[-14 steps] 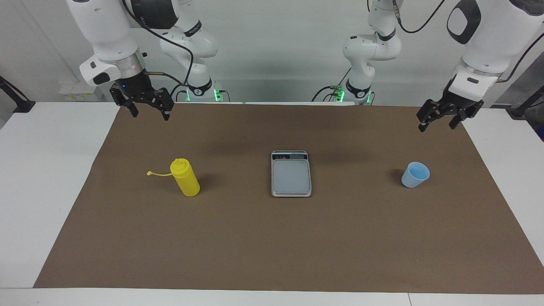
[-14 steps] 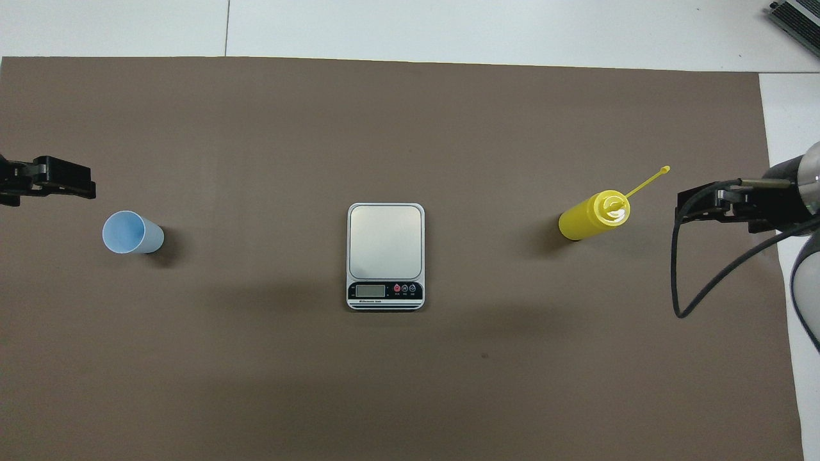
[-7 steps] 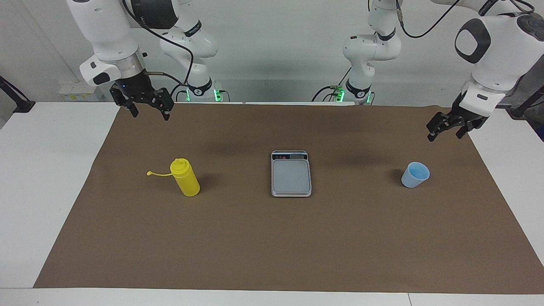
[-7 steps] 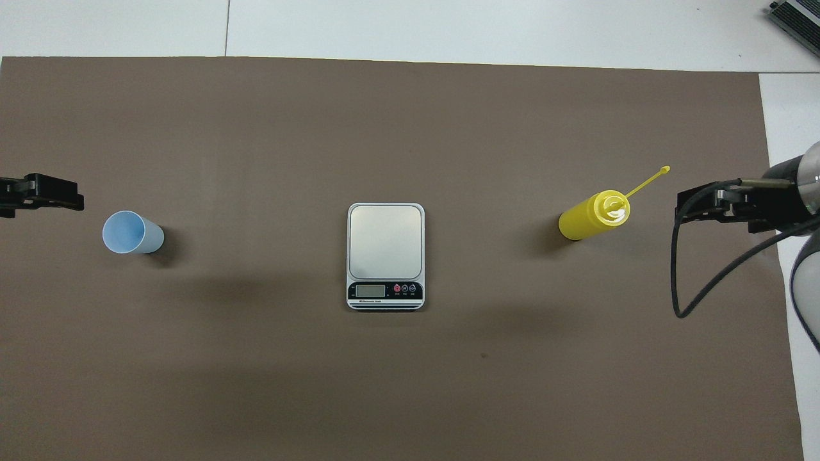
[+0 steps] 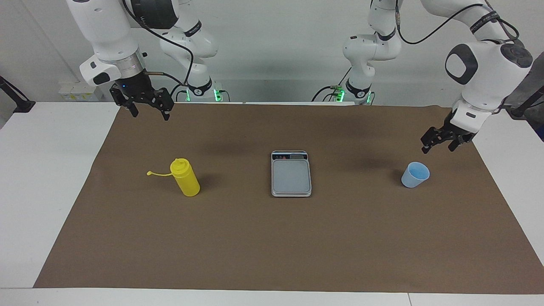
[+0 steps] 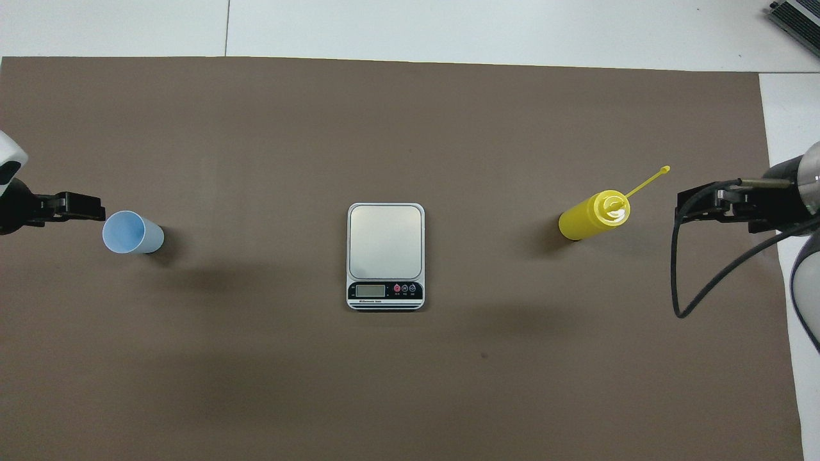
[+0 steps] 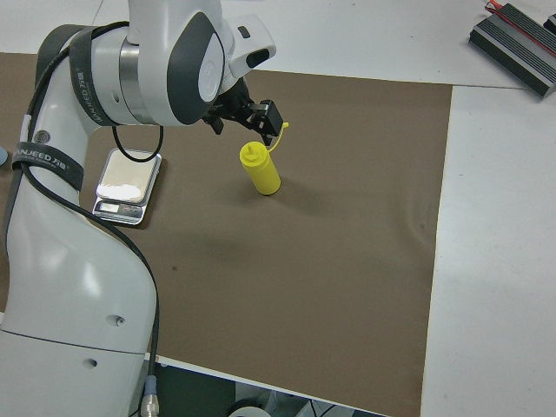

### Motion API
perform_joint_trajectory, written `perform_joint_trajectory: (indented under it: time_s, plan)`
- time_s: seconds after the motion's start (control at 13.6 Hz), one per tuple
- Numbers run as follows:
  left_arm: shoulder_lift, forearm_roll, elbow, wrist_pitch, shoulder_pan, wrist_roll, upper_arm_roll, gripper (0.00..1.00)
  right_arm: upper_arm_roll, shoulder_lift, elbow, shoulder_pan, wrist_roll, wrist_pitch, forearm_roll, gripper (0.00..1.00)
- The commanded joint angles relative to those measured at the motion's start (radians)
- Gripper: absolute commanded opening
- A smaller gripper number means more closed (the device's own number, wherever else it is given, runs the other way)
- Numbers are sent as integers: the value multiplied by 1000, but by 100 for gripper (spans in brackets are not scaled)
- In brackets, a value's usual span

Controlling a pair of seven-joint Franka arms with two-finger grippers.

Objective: Pour seasoning into cup on scale with both arms
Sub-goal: 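Reach the left gripper to the blue cup and grasp it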

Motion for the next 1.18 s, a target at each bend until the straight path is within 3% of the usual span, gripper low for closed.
perform_joint_trajectory:
  time_s: [0.0,0.22,0.51,1.1]
  plan:
    - [-2,-21,-84,113,0,61,29,100,5,-24,-27,-10,9,11,10,100]
    - [9,-28,-166,240,1,61,43,100,5,-24,-27,-10,8,11,12,100]
    - [15,-40,-226,305,1,59,52,100,5,-24,-27,-10,8,11,10,100]
    - [115,-46,-243,375,1,59,52,100,5,-24,-27,-10,8,11,10,100]
